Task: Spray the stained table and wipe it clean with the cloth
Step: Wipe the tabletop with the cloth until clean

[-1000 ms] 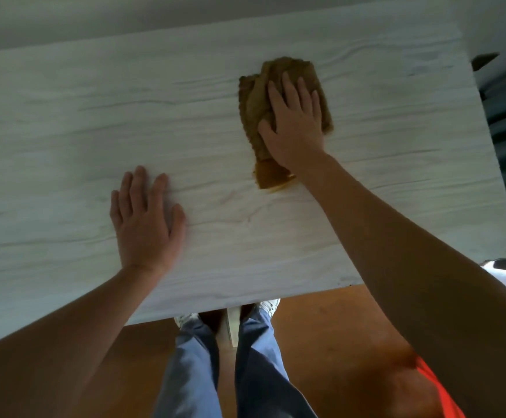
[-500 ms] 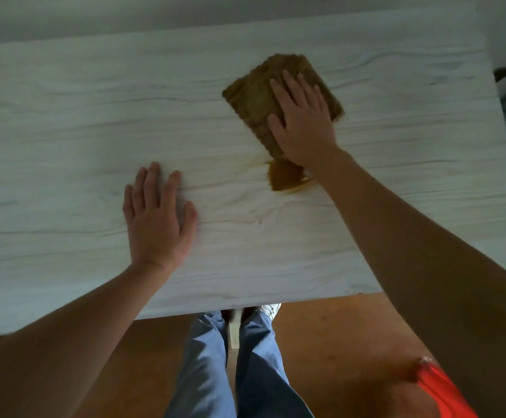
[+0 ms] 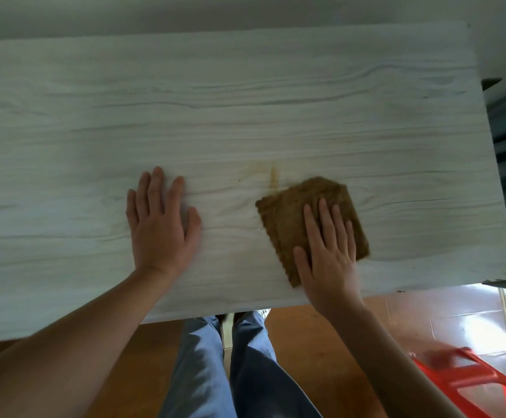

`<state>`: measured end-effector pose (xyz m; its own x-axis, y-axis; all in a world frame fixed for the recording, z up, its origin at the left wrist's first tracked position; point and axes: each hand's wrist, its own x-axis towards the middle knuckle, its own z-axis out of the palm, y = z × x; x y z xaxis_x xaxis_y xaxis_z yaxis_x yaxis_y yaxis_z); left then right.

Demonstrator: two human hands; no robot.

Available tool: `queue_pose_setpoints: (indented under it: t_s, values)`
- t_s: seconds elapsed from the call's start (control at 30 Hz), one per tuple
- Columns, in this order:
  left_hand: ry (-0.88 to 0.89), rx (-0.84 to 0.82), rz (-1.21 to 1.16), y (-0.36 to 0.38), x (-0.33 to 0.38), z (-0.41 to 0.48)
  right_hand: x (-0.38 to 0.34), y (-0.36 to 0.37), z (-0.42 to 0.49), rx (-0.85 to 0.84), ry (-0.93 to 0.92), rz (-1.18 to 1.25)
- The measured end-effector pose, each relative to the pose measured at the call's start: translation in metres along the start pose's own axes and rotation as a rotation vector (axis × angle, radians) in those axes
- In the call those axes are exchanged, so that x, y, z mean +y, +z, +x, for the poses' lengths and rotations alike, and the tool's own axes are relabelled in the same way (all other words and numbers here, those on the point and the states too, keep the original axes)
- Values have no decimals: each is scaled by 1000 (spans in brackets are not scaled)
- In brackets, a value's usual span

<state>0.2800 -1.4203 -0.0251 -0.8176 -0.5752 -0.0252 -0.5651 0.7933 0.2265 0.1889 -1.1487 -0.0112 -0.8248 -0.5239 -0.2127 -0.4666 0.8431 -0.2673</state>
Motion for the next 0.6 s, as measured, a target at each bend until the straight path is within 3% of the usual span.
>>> queue_pose_setpoints:
  t_s: [0.2,0.43,0.6]
  values:
    - [7,15,-7,0,-1,-2,4,-11,64,8,-22,-59]
    - [28,38,34,4,-4,-2,-36,-28,212,81,168,-26]
    - [37,32,39,2,-2,-1,-72,-13,193,95,103,-41]
